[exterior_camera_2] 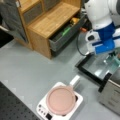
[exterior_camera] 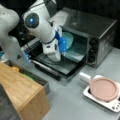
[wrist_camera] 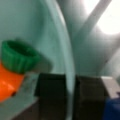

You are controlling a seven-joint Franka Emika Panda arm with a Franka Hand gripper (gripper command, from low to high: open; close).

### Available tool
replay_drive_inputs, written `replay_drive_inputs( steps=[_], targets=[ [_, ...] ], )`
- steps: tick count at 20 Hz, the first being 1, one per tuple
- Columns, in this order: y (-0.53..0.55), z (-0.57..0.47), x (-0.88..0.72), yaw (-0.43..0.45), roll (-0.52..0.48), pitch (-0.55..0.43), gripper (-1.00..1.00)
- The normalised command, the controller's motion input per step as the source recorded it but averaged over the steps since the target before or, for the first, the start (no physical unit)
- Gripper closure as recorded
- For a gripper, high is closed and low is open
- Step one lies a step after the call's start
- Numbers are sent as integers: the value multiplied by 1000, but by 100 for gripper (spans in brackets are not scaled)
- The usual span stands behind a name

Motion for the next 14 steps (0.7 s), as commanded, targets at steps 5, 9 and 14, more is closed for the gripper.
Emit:
replay_drive_inputs(
  steps=[5,9,14],
  targets=[
    [17,-75,-11,-11,77,-110,100],
    [-9,3,18,-18,59,-81,100],
    [-22,30,25,-15,45,-60,100]
  ],
)
